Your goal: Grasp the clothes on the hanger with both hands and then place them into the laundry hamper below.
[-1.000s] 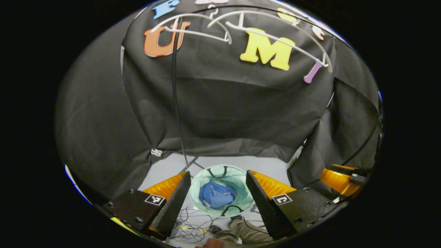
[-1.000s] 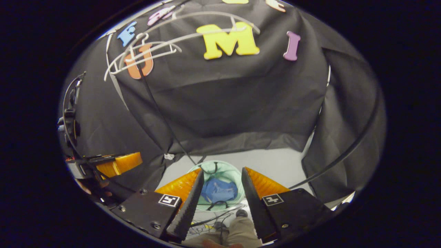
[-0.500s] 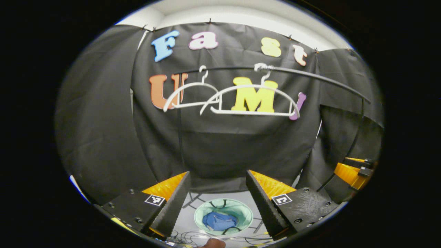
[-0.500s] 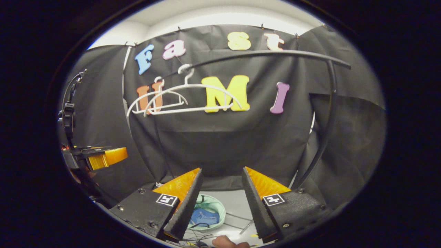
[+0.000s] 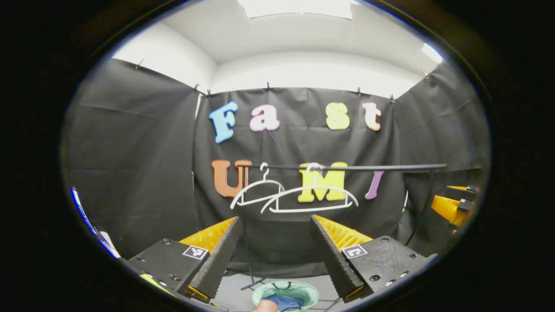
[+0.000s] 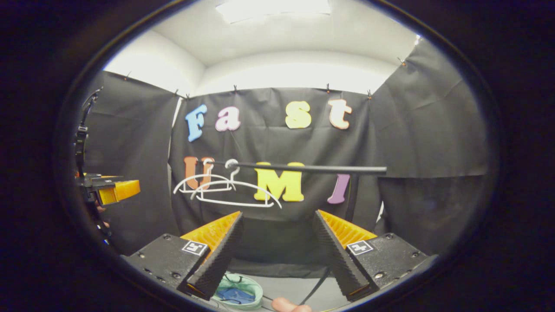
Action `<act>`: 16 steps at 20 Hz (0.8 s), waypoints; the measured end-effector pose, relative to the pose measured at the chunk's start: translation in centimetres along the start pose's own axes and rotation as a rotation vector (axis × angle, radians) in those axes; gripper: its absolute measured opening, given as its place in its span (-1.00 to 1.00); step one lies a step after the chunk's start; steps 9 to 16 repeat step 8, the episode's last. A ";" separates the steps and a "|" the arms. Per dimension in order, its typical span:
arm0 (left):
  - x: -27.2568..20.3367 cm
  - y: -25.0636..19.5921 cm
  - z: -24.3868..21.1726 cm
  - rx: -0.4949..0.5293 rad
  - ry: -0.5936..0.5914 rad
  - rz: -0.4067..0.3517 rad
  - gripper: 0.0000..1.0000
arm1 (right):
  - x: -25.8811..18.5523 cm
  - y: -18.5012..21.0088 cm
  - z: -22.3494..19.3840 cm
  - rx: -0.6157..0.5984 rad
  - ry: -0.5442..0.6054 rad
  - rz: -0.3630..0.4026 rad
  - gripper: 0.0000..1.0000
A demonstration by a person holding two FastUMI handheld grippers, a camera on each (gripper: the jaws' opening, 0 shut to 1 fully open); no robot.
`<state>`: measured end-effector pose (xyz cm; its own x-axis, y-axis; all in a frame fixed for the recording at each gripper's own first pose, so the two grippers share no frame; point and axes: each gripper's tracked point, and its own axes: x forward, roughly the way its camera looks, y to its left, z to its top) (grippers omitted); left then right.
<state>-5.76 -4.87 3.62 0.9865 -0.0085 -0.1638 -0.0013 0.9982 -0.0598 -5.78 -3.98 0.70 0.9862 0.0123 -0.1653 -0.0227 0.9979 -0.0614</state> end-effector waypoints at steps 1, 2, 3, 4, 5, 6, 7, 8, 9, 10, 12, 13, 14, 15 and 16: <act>-1.2 -0.1 1.3 0.001 -0.030 0.011 0.86 | -0.6 -0.3 1.2 0.006 -0.027 0.013 1.00; -1.9 -0.2 2.2 0.006 -0.053 0.023 0.84 | -1.3 -0.8 2.0 0.008 -0.048 0.019 1.00; -2.8 -0.3 3.1 0.011 -0.076 0.034 0.84 | -1.9 -1.2 2.7 0.001 -0.064 0.023 1.00; -4.0 -0.3 3.7 0.013 -0.094 0.042 1.00 | -2.5 -1.6 3.5 -0.008 -0.087 0.027 1.00; -4.9 -0.3 4.4 0.015 -0.114 0.052 1.00 | -3.0 -1.9 4.3 -0.015 -0.108 0.032 1.00; -5.9 -0.2 5.0 0.016 -0.132 0.065 1.00 | -3.6 -2.0 5.0 -0.012 -0.130 0.042 1.00; -6.7 0.2 5.8 0.013 -0.151 0.079 1.00 | -4.0 -2.1 5.7 0.002 -0.141 0.055 1.00; -7.2 0.3 6.4 0.007 -0.159 0.082 1.00 | -4.1 -2.4 5.9 0.023 -0.143 0.065 1.00; -7.2 0.3 6.4 0.007 -0.159 0.082 1.00 | -4.1 -2.4 5.9 0.023 -0.143 0.065 1.00; -7.2 0.3 6.4 0.007 -0.159 0.082 1.00 | -4.1 -2.4 5.9 0.023 -0.143 0.065 1.00; -7.2 0.3 6.4 0.007 -0.159 0.082 1.00 | -4.1 -2.4 5.9 0.023 -0.143 0.065 1.00; -7.2 0.3 6.4 0.007 -0.159 0.082 1.00 | -4.1 -2.4 5.9 0.023 -0.143 0.065 1.00; -7.2 0.3 6.4 0.007 -0.159 0.082 1.00 | -4.1 -2.4 5.9 0.023 -0.143 0.065 1.00; -7.2 0.3 6.4 0.007 -0.159 0.082 1.00 | -4.1 -2.4 5.9 0.023 -0.143 0.065 1.00; -7.2 0.3 6.4 0.007 -0.159 0.082 1.00 | -4.1 -2.4 5.9 0.023 -0.143 0.065 1.00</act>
